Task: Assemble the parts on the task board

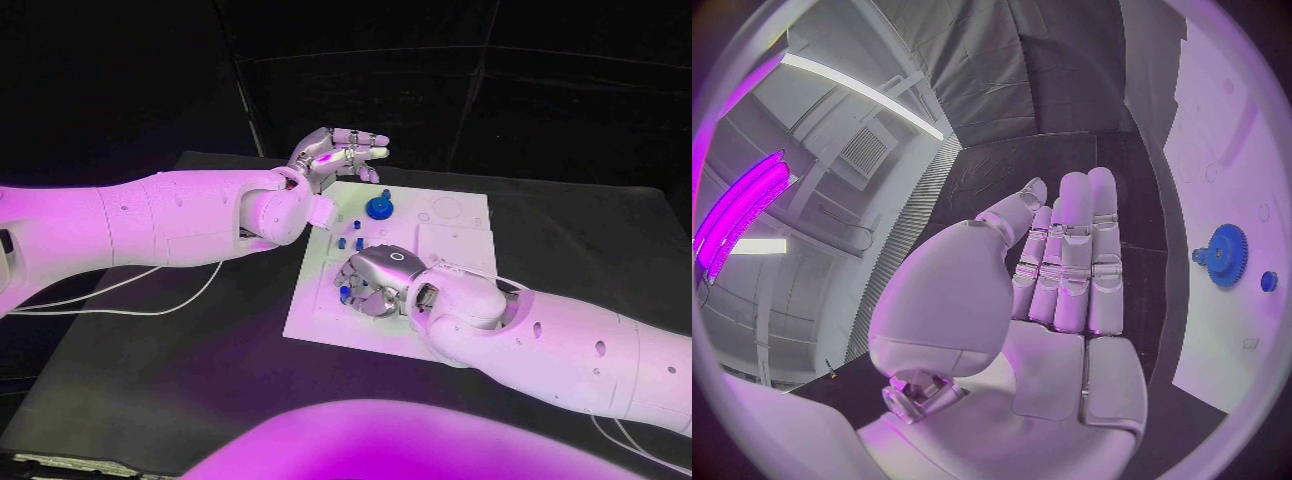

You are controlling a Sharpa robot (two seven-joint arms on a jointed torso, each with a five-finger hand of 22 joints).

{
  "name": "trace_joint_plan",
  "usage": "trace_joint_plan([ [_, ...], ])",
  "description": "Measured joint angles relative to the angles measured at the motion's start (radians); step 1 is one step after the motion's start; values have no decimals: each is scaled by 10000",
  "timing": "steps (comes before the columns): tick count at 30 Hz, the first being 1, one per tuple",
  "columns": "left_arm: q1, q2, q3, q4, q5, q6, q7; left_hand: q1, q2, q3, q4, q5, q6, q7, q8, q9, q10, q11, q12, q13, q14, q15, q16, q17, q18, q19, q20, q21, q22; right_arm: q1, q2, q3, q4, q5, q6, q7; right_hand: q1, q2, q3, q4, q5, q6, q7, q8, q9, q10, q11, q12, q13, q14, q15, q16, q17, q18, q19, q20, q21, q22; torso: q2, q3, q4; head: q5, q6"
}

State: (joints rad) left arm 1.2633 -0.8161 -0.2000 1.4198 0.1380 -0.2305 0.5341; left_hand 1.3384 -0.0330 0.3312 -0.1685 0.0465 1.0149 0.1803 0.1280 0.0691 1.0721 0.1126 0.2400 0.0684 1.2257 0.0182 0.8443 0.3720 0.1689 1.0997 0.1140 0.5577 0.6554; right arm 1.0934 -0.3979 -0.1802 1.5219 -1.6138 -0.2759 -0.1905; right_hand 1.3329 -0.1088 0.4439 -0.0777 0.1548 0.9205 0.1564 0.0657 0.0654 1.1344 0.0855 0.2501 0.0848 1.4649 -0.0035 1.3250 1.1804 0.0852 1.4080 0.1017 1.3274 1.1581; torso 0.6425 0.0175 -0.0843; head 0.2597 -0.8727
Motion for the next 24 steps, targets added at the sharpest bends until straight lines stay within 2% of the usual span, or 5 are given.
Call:
trace_joint_plan([
  [24,1,-13,0,-11,0,15,-8,0,0,0,0,0,0,0,0,0,0,0,0,0,0,0,0,2,-1,0,0,0,3,-10,-602,4,605,-155,-338,-100,-132,-132,-177,118,0,-43,27,1,17,0,1,0,38,0,-1,0,-13,0,1,0,0,10,-5,-4,-7,-24,0],
])
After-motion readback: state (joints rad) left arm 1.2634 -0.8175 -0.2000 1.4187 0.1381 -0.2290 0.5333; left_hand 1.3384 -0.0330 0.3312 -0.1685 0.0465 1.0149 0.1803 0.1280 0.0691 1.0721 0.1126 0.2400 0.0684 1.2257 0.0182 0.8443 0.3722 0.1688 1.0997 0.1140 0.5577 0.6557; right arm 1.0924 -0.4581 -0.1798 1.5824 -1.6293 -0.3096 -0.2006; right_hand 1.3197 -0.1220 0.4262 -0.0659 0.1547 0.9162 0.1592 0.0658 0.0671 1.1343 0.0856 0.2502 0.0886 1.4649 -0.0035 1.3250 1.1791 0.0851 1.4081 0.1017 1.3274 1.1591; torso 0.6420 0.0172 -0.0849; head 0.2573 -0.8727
